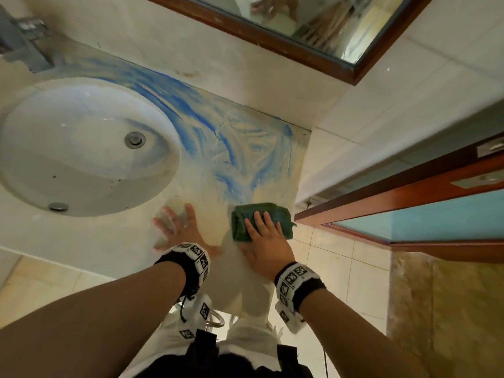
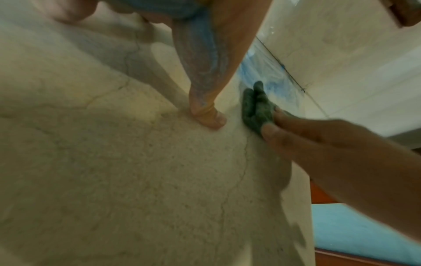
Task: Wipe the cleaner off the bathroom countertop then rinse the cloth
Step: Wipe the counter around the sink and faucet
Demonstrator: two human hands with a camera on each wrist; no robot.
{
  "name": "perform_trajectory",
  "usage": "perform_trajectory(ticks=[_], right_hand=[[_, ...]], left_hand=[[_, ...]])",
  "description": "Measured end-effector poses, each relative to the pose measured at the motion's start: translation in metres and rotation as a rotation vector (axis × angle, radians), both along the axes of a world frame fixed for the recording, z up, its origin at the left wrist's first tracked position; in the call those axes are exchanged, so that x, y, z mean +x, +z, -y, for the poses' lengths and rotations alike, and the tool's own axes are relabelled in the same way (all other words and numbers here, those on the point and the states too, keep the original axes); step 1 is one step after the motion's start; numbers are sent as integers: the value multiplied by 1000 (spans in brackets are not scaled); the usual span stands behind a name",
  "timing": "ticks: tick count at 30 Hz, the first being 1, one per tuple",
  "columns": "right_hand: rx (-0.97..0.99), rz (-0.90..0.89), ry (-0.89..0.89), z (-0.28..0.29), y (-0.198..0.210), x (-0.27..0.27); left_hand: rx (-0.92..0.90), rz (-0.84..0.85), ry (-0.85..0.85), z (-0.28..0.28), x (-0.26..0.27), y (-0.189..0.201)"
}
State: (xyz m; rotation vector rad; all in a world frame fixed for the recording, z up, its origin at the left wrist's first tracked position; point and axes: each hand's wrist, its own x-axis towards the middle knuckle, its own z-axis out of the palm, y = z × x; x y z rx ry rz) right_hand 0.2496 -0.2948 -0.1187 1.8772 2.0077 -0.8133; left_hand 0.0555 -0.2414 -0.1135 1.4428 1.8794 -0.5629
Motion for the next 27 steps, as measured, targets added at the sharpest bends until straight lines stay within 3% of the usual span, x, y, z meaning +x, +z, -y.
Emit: perform_trajectory(ticks=[7, 15, 17, 22, 27], right_hand=[[65, -34, 95, -89, -5, -22], [-33, -35, 207, -3, 9, 20], [-45, -16, 243, -3, 8, 24], [8, -38, 334, -67, 0, 2], [50, -37, 307, -119, 1, -27]], left_hand=[[-19, 11, 41, -1, 1, 0], [-29, -36, 8, 0, -2, 6], [-11, -41, -5, 1, -2, 5], [61, -42, -26, 5, -14, 4], [67, -79, 23, -5, -39, 8]])
